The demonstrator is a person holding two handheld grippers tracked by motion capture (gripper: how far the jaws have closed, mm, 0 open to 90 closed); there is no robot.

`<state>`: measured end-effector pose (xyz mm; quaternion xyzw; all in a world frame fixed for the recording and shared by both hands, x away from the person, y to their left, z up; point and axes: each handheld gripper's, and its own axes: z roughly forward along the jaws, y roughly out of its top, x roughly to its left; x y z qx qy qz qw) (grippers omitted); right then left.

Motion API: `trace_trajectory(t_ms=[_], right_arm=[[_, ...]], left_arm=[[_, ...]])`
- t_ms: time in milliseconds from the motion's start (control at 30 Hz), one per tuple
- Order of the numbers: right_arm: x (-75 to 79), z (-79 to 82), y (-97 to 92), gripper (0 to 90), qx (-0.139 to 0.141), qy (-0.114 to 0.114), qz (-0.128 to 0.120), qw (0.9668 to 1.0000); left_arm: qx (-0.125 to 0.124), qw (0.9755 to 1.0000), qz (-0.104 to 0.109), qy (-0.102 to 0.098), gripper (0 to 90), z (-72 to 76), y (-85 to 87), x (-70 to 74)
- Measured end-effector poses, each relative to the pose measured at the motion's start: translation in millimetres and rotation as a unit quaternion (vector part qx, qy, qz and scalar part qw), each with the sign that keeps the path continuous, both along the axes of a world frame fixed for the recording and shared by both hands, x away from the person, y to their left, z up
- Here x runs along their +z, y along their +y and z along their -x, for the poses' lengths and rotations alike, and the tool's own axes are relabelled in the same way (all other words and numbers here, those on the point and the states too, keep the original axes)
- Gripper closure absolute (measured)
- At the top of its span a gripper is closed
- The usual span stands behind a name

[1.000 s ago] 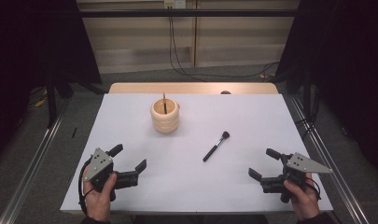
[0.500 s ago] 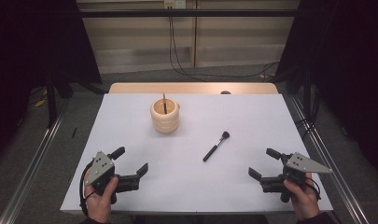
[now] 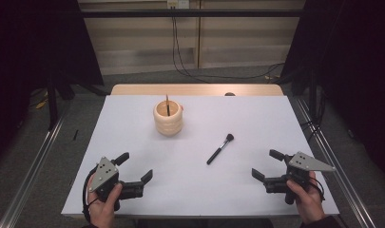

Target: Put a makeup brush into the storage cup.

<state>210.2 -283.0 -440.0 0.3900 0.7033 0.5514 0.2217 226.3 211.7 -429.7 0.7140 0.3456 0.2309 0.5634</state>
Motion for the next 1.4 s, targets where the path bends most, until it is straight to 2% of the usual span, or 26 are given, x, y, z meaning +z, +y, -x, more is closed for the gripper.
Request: trace_trajectory(t_ms=[267, 500, 633, 833, 1000, 1033, 1167, 1267, 1333, 1400], right_arm=[[3.0, -15.6, 7.8, 1.0, -0.004, 0.006, 0.001, 1.0], [5.2, -31.5, 14.0, 4.0, -0.018, 0.021, 0.002, 0.9996], [7.9, -42.8, 20.3, 5.1, -0.01, 0.03, 0.005, 0.9995], [12.0, -59.8, 33.3, 5.2, 0.002, 0.053, 0.025, 0.9983], [17.4, -72.2, 41.5, 4.1, 0.002, 0.053, 0.032, 0.9981], [17.6, -74.6, 43.0, 4.2, 0.002, 0.056, 0.034, 0.9978], [17.9, -85.5, 48.4, 5.4, 0.003, 0.064, 0.042, 0.9971], [18.1, -92.6, 52.9, 5.4, 0.012, 0.082, 0.055, 0.995], [17.9, -98.5, 54.8, 4.9, 0.005, 0.101, 0.062, 0.993], [18.0, -103.1, 55.8, 5.7, -0.002, 0.109, 0.066, 0.9918]], left_arm=[[-0.004, 1.0, 0.002, 0.001, 1.8, -0.8, 1.2, -0.6], [-0.005, 1.0, 0.002, 0.002, 1.9, -1.2, 0.5, -0.7], [-0.007, 1.0, 0.001, 0.004, 1.9, -1.8, 0.6, -1.0], [-0.009, 1.0, -0.002, 0.002, 1.9, -1.5, -0.1, -1.1], [-0.011, 0.9999, -0.006, -0.001, 1.9, -1.3, -0.3, -1.0], [-0.012, 0.9999, -0.01, -0.003, 1.9, -1.3, -0.4, -0.9], [-0.014, 0.9999, -0.005, 0.0, 1.8, -2.0, -0.1, -1.6], [-0.014, 0.9999, -0.006, 0.0, 1.9, -2.7, 0.6, -1.9], [-0.011, 0.9999, -0.006, 0.001, 1.9, -2.6, 0.8, -1.8], [-0.014, 0.9999, -0.006, 0.0, 1.9, -2.9, 0.7, -2.2]])
